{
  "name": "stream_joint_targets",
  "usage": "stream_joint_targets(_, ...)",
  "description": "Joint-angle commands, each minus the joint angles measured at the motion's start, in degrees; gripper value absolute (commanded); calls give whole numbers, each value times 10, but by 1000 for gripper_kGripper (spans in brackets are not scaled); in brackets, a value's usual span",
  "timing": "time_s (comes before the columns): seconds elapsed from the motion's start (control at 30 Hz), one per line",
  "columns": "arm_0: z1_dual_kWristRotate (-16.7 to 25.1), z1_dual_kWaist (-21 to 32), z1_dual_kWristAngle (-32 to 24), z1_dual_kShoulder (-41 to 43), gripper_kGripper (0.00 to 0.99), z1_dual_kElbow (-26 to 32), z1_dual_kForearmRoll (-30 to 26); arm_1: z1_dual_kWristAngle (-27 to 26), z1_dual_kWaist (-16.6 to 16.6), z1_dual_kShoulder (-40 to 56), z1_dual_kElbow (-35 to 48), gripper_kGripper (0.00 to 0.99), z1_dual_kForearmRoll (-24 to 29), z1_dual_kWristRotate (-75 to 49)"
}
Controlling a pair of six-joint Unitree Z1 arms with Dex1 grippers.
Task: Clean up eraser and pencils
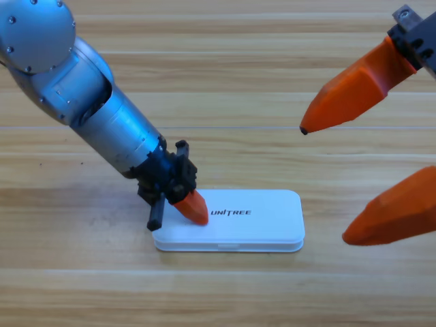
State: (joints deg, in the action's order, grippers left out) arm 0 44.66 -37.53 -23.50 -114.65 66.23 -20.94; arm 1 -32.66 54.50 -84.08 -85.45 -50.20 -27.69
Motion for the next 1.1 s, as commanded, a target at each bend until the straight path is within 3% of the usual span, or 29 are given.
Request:
stream_joint_targets(0.03,-6,-12,15,13,0,2,-45,-7,3,-20,17,946,9,2)
stream_joint_targets(0.3,-18,-12,4,188,0,88,-204,-7,2,-20,16,946,9,2)
stream_joint_targets(0.33,-20,-12,-1,219,179,95,-220,-7,3,-20,16,946,9,2)
stream_joint_targets(0.37,-34,-13,-2,250,543,99,-230,-7,2,-20,16,946,10,2)
stream_joint_targets(0.4,-55,-17,-2,277,775,100,-240,-7,3,-20,17,946,10,2)
stream_joint_targets(0.47,-84,-33,-3,333,976,100,-248,-7,2,-21,17,946,11,2)
stream_joint_targets(0.7,-95,-75,-3,442,990,78,-280,-6,2,-23,19,946,13,2)
stream_joint_targets(1.1,-110,-75,-6,454,990,58,-280,-6,2,-23,20,946,14,2)
